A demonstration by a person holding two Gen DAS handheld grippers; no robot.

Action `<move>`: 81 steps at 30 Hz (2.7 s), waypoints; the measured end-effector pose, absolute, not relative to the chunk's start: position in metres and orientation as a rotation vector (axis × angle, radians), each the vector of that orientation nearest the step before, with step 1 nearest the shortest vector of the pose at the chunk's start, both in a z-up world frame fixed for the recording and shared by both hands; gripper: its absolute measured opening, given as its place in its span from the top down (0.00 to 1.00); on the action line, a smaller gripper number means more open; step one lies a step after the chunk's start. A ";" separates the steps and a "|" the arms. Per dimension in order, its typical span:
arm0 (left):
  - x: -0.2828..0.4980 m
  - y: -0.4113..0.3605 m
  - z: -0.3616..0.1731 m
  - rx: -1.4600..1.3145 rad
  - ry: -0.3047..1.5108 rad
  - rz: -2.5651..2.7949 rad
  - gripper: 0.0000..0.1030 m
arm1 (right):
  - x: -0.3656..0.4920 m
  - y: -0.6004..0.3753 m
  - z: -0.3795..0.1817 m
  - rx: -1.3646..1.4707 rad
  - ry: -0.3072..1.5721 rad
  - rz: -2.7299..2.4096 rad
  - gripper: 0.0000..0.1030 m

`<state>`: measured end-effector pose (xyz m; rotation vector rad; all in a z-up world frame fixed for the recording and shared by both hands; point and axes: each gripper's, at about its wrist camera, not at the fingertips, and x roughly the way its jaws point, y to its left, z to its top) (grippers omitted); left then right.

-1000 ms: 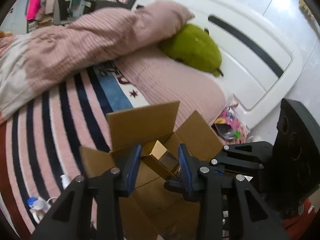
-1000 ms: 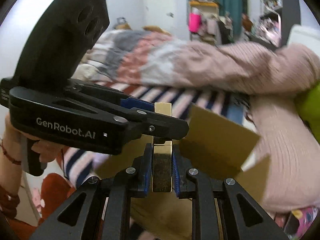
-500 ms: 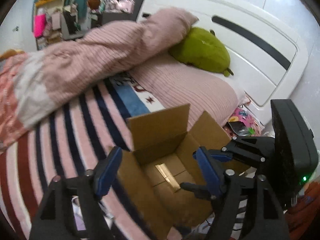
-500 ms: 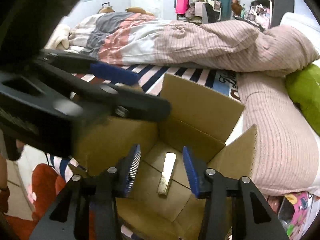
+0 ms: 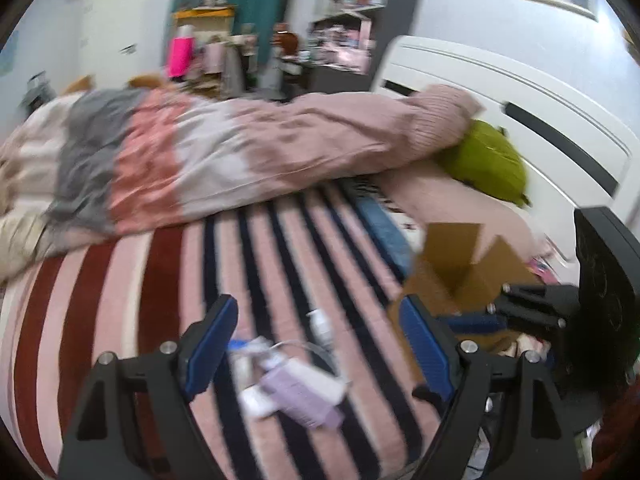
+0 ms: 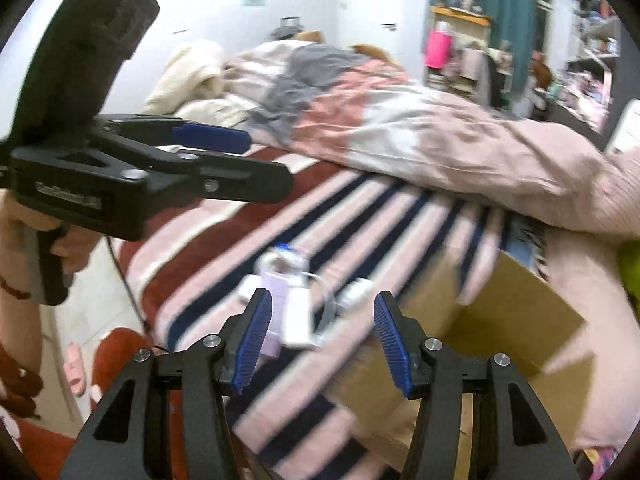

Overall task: Organize rigid objects
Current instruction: 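Grasp the lilac Tears of Themis box with the right gripper, then lower the lilac box into the cardboard box and release it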

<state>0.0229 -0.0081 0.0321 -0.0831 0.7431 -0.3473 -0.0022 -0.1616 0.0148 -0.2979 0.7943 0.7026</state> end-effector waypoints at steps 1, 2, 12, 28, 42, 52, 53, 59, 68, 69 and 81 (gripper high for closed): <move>0.021 0.003 0.023 -0.096 0.748 -0.328 0.22 | -0.004 -0.151 0.008 -0.292 0.824 0.726 0.52; 0.019 0.012 0.016 -0.107 0.749 -0.315 0.22 | -0.001 -0.140 0.000 -0.289 0.855 0.745 0.52; 0.010 0.066 -0.062 -0.211 0.808 -0.242 0.22 | 0.030 -0.083 -0.100 -0.295 1.067 0.745 0.52; 0.012 0.067 -0.086 -0.225 0.860 -0.255 0.22 | 0.047 -0.072 -0.126 -0.353 1.089 0.737 0.68; 0.008 0.030 -0.017 -0.259 0.762 -0.443 0.39 | 0.004 -0.071 -0.016 -0.441 0.790 0.853 0.68; 0.036 -0.048 0.040 -0.176 0.705 -0.580 0.58 | 0.002 -0.131 0.042 -0.473 0.671 0.770 0.68; 0.041 -0.062 0.041 -0.169 0.713 -0.600 0.58 | 0.003 -0.142 0.044 -0.468 0.674 0.752 0.68; 0.069 -0.135 0.032 -0.124 0.792 -0.694 0.58 | 0.016 -0.205 0.043 -0.435 0.736 0.640 0.68; 0.090 -0.213 0.005 -0.072 0.940 -0.755 0.58 | 0.031 -0.279 0.016 -0.363 0.870 0.550 0.68; 0.090 -0.218 0.004 -0.067 0.945 -0.758 0.58 | 0.031 -0.282 0.014 -0.359 0.876 0.546 0.68; 0.084 -0.217 0.010 -0.005 0.923 -0.699 0.32 | 0.027 -0.298 -0.001 -0.343 0.939 0.512 0.50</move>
